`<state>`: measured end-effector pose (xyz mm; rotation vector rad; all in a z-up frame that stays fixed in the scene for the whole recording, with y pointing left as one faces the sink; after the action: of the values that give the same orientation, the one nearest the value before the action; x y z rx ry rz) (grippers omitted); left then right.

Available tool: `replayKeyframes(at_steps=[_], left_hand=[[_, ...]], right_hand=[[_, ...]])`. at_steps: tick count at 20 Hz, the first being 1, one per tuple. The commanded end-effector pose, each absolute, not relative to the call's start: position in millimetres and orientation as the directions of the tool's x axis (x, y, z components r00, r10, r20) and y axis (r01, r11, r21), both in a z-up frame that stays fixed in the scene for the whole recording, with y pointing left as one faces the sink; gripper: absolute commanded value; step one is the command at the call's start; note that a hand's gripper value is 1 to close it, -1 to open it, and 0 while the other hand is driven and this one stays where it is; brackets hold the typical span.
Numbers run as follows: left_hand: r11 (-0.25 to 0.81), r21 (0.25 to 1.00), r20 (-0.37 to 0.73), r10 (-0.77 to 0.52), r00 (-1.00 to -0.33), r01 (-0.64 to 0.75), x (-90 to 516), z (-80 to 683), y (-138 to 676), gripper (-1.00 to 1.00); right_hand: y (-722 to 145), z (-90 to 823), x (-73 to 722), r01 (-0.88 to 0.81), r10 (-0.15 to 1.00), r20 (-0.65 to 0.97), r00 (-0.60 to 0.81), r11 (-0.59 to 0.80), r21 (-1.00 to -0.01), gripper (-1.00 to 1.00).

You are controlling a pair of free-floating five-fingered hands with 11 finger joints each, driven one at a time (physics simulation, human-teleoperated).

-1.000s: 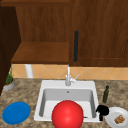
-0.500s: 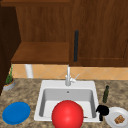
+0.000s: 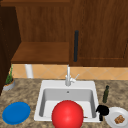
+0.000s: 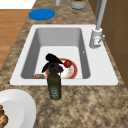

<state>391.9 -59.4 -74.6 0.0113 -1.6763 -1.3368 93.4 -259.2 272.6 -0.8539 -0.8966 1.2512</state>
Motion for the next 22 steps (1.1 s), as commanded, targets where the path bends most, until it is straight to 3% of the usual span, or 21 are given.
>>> replayKeyframes(at_steps=[1,8,9,12,18,22], left_hand=[[0.443,0.713,0.701,-0.426,-0.572,0.544,405,-86,-59,-1.0],[0.483,0.696,0.715,-0.392,-0.579,0.532,420,-93,-48,-1.0],[0.469,0.696,0.717,-0.419,-0.557,0.544,419,-102,-40,1.0],[0.467,0.719,0.694,-0.444,-0.567,0.514,397,-102,-19,1.0],[0.417,0.846,0.494,-0.38,-0.782,0.332,362,-99,-11,1.0],[0.429,0.867,0.417,-0.342,-0.842,0.255,358,-93,-8,1.0]], right_hand=[[-259,273,93,-0.404,0.992,0.091,0.091,0.12,-0.907,0.0],[-259,273,93,-0.404,0.992,0.091,0.091,0.12,-0.907,0.0],[-259,273,93,-0.404,0.992,0.091,0.091,0.12,-0.907,0.0],[-259,273,93,-0.404,0.992,0.091,0.091,0.12,-0.907,0.0],[-259,273,93,-0.404,0.992,0.091,0.091,0.12,-0.907,0.0],[-259,273,93,-0.404,0.992,0.091,0.091,0.12,-0.907,0.0]])
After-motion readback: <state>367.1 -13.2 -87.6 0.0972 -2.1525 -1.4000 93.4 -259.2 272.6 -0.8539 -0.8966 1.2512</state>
